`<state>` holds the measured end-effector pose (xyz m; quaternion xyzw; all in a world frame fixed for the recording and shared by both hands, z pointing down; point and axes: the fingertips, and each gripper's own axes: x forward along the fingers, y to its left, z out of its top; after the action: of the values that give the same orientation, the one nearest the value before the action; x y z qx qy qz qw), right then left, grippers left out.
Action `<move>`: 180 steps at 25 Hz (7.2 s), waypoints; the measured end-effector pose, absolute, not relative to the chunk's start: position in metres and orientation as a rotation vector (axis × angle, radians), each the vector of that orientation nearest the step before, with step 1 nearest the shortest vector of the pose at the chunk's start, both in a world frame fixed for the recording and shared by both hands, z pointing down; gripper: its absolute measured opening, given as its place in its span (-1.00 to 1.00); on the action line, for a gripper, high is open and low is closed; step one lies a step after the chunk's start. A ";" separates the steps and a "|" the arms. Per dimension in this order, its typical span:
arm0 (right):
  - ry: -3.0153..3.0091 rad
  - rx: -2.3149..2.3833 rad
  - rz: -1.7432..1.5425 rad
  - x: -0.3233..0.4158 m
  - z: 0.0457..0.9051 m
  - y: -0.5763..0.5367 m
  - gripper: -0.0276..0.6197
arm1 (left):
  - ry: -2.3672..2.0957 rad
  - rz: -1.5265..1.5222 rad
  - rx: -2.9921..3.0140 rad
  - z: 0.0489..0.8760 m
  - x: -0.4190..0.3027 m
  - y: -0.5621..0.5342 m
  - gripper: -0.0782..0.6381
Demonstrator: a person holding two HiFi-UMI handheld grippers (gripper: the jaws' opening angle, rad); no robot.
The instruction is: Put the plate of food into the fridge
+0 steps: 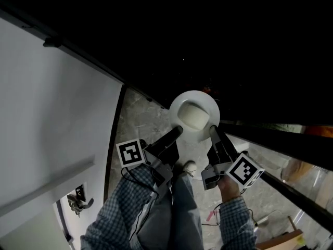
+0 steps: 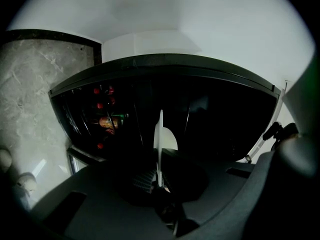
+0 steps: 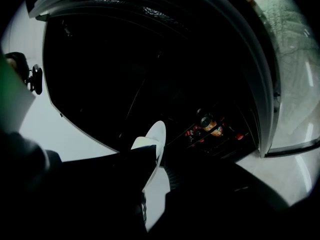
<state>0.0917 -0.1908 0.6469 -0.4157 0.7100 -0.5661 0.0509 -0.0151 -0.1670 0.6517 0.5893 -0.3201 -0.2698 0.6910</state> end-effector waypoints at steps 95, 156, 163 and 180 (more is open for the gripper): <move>1.789 -1.154 -1.948 0.041 0.695 -0.240 -0.83 | -0.717 -0.571 1.318 0.678 -0.035 -0.178 -0.71; 2.663 -1.385 -1.245 0.109 0.429 -0.112 -0.89 | -0.830 0.151 2.106 0.415 0.001 -0.091 -0.76; 2.702 -1.379 -1.145 0.111 0.393 -0.115 -0.89 | -0.827 0.113 2.157 0.372 0.001 -0.091 -0.76; 2.937 -1.402 -0.456 0.089 0.297 -0.126 -0.89 | -0.927 -0.027 2.363 0.272 0.004 -0.113 -0.76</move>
<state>0.0893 -0.1257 0.2970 -0.4254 0.8915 -0.1383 -0.0722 0.0038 -0.1134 0.2720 0.8888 -0.3487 -0.0101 0.2972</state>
